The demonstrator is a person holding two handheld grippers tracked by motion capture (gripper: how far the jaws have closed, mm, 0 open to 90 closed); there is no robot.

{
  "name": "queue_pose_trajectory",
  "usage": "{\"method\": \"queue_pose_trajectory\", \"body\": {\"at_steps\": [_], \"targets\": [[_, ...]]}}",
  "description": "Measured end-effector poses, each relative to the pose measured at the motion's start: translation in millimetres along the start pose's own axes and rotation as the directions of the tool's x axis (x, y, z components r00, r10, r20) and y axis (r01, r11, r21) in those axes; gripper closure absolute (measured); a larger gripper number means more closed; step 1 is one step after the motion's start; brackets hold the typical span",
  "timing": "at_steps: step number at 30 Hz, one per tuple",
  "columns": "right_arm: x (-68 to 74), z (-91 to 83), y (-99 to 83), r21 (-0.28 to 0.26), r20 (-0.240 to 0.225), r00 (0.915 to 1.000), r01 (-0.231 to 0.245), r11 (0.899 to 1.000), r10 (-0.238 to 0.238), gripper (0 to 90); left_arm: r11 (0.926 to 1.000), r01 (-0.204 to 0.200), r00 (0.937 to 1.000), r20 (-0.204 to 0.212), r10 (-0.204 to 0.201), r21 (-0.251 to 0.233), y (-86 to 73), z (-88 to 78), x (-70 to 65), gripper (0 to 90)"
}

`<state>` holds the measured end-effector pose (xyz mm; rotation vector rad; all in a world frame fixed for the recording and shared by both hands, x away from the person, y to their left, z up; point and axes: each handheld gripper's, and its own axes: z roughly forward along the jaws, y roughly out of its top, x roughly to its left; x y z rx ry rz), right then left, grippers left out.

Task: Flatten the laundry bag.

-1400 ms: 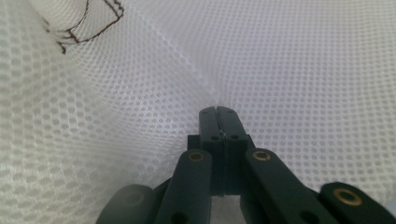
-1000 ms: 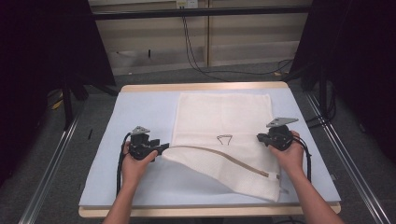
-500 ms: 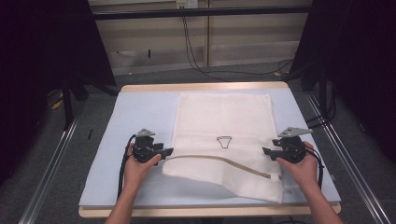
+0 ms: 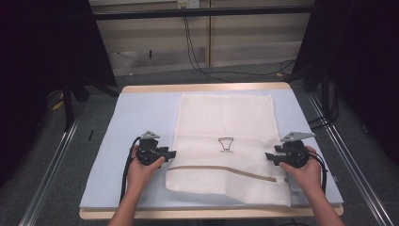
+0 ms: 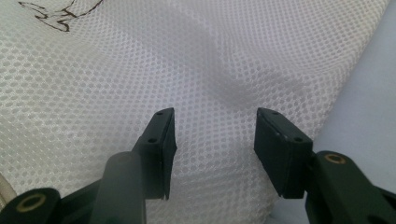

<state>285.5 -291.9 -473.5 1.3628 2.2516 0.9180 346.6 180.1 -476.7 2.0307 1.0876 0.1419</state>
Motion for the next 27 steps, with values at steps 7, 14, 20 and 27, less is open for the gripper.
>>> {"method": "queue_pose_trajectory", "body": {"at_steps": [7, 14, 20, 27], "targets": [[-1.3, -4.5, -2.5, -0.017, 0.012, 0.9999, 0.007, 1.0, -0.007, 44.9, 0.9997, -0.021, 0.9996, -0.019, 0.021, 0.012, 9.4, -2.3, -7.3, 45.0], [0.7, -8.4, -5.9, -0.063, 0.009, 1.0, -0.001, 0.998, 0.001, 43.1, 0.9941, -0.069, 0.9965, -0.041, 0.073, 0.084, 6.9, 11.0, -13.9, 44.8], [4.4, -4.0, -12.3, -0.029, -0.028, 0.9996, -0.01, 1.0, 0.009, 49.3, 0.9946, -0.058, 0.9941, -0.086, 0.066, 0.086, 6.7, 9.9, -14.1, 61.8], [5.6, -3.8, -12.0, -0.013, -0.038, 0.9993, -0.002, 1.0, 0.002, 61.5, 0.9937, -0.035, 0.9966, -0.07, 0.043, 0.106, 8.3, 11.1, -17.5, 79.1]]}}
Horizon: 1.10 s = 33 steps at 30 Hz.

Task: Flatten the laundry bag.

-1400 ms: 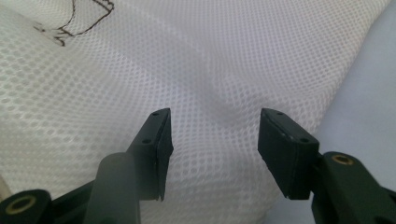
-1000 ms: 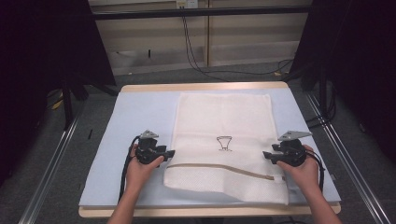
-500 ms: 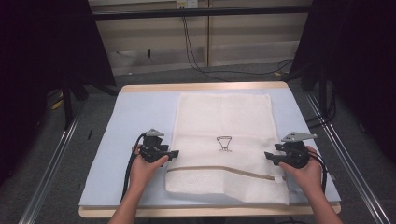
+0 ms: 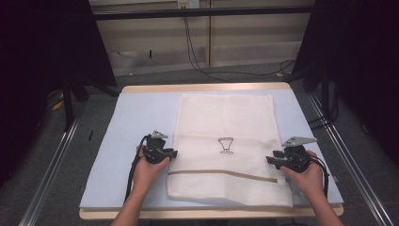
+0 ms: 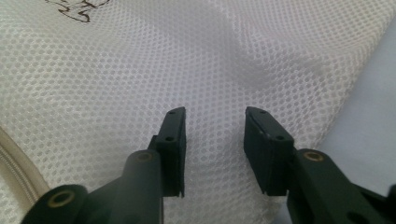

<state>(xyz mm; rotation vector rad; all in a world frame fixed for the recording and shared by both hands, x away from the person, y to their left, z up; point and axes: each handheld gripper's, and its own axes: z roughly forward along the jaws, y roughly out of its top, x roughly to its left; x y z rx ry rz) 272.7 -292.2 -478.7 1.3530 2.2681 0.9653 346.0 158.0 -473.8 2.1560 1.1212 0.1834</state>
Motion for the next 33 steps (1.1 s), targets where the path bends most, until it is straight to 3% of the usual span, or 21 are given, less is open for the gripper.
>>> {"method": "queue_pose_trajectory", "body": {"at_steps": [2, 5, 7, 9, 15, 21, 23, 27, 29, 31, 33], "targets": [[0.8, -0.9, 0.4, 0.01, 0.015, 0.9999, -0.002, 1.0, 0.001, 71.6, 0.9999, 0.013, 0.9999, 0.0, -0.013, 0.0, 0.4, 0.6, -0.5, 84.2], [1.0, 0.6, 1.2, 0.002, -0.025, 0.9996, -0.015, 1.0, 0.015, 85.9, 1.0, 0.004, 1.0, -0.005, -0.004, 0.007, 2.5, 0.8, -0.7, 86.9], [2.1, 1.5, 2.2, 0.007, -0.009, 0.9999, -0.006, 1.0, 0.006, 90.0, 0.9999, 0.01, 0.9999, -0.001, -0.01, 0.0, 2.9, 0.9, 0.5, 87.6], [0.4, 3.3, 3.8, 0.001, -0.009, 0.9999, -0.007, 1.0, 0.007, 90.0, 0.9999, -0.015, 0.9996, -0.024, 0.015, 0.004, 4.1, -0.5, 1.7, 88.0], [-1.3, 10.7, 9.9, -0.009, 0.006, 0.9999, 0.011, 1.0, -0.011, 90.0, 0.9985, 0.028, 0.9992, -0.025, -0.03, -0.046, 4.8, -3.9, 10.5, 88.3], [-0.7, 15.1, 11.8, -0.024, 0.016, 0.9999, 0.004, 1.0, -0.004, 90.0, 0.9988, 0.029, 0.9995, -0.014, -0.03, -0.04, 5.5, -3.6, 15.9, 88.4], [-0.9, 10.9, 10.5, -0.04, 0.039, 0.9988, -0.027, 0.999, 0.029, 77.0, 0.9981, 0.042, 0.999, -0.017, -0.043, -0.045, 5.2, -3.7, 17.4, 88.3], [-3.2, -3.5, 1.9, -0.033, 0.075, 0.9946, -0.069, 0.997, 0.072, 70.8, 0.9976, 0.049, 0.9988, -0.003, -0.049, -0.049, 4.4, -4.6, 20.0, 88.3], [-6.4, -8.7, -2.3, -0.045, 0.063, 0.9923, -0.104, 0.994, 0.107, 64.2, 0.9974, 0.053, 0.9986, 0.0, -0.053, -0.049, 4.4, -3.5, 20.2, 88.3], [-8.2, -9.5, -6.0, -0.045, 0.052, 0.9895, -0.133, 0.99, 0.135, 65.1, 0.9979, 0.051, 0.9987, -0.007, -0.051, -0.041, 5.4, -3.9, 20.1, 88.2], [-7.6, -11.8, -5.7, -0.029, 0.078, 0.9882, -0.13, 0.991, 0.132, 61.2, 0.9982, 0.045, 0.9989, -0.009, -0.045, -0.04, 5.9, -3.7, 19.7, 88.3]]}}
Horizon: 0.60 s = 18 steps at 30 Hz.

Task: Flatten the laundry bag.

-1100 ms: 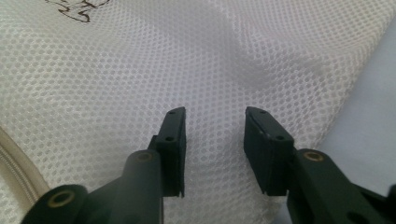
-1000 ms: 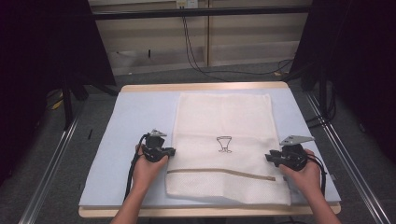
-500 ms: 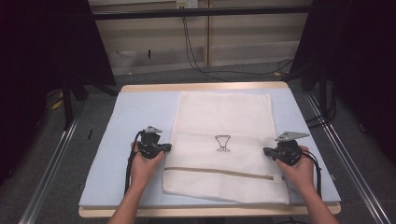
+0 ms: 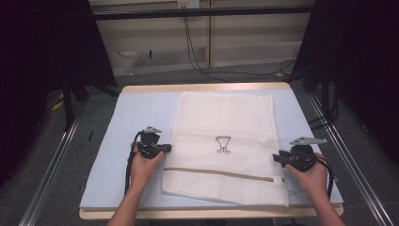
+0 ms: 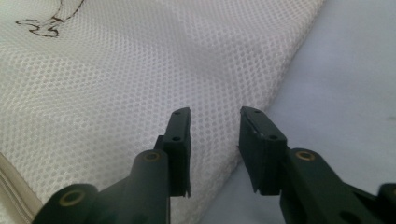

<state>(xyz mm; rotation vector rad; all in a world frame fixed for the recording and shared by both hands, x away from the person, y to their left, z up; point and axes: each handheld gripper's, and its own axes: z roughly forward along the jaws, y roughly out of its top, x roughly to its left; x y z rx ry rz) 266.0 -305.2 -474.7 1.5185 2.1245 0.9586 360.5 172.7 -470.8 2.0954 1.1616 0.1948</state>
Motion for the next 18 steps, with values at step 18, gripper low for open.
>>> {"method": "queue_pose_trajectory", "body": {"at_steps": [18], "targets": [[-2.4, 6.1, 1.8, 0.026, -0.024, 0.9997, 0.007, 1.0, -0.006, 86.5, 1.0, -0.001, 0.9999, -0.015, 0.001, -0.007, -2.1, -1.1, 2.2, 88.2]]}}
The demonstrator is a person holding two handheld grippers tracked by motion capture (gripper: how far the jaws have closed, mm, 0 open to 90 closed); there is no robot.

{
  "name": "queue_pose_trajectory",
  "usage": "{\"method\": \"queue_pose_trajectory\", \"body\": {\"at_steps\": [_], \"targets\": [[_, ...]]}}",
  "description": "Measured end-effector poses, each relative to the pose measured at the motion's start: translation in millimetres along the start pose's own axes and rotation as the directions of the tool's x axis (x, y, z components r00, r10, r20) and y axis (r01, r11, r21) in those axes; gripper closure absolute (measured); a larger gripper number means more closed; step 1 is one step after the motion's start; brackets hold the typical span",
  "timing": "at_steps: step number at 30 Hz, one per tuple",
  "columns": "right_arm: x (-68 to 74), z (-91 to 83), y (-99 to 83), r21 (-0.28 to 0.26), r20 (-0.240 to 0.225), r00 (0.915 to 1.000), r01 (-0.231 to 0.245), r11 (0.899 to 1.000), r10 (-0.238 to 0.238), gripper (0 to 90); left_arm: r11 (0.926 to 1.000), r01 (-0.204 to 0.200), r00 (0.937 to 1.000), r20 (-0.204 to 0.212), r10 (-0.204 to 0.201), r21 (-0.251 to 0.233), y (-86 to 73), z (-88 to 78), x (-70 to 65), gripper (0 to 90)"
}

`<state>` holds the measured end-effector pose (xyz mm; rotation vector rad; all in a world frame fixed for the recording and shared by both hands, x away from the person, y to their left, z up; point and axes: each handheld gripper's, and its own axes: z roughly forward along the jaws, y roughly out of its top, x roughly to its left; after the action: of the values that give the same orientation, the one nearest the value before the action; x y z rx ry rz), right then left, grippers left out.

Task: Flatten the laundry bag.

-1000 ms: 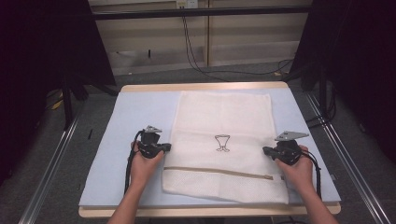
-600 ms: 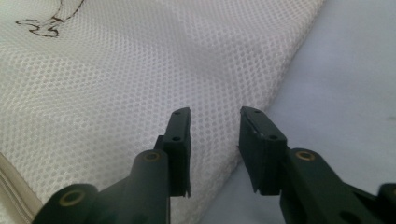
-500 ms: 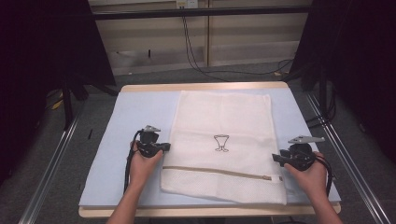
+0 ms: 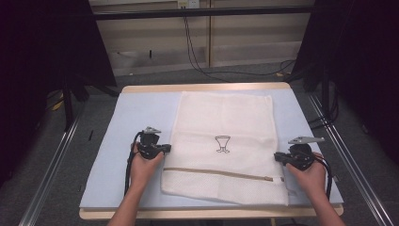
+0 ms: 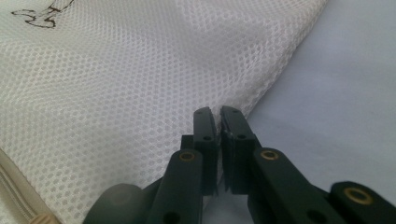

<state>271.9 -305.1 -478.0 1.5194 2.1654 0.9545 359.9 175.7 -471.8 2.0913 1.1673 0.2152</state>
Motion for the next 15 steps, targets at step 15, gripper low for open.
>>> {"method": "queue_pose_trajectory", "body": {"at_steps": [15], "targets": [[14.8, 23.1, 21.9, -0.026, -0.018, 0.9979, 0.062, 0.998, -0.063, 87.1, 0.9973, 0.064, 0.9975, -0.029, -0.065, -0.037, -15.1, -22.5, 17.3, 88.1]]}}
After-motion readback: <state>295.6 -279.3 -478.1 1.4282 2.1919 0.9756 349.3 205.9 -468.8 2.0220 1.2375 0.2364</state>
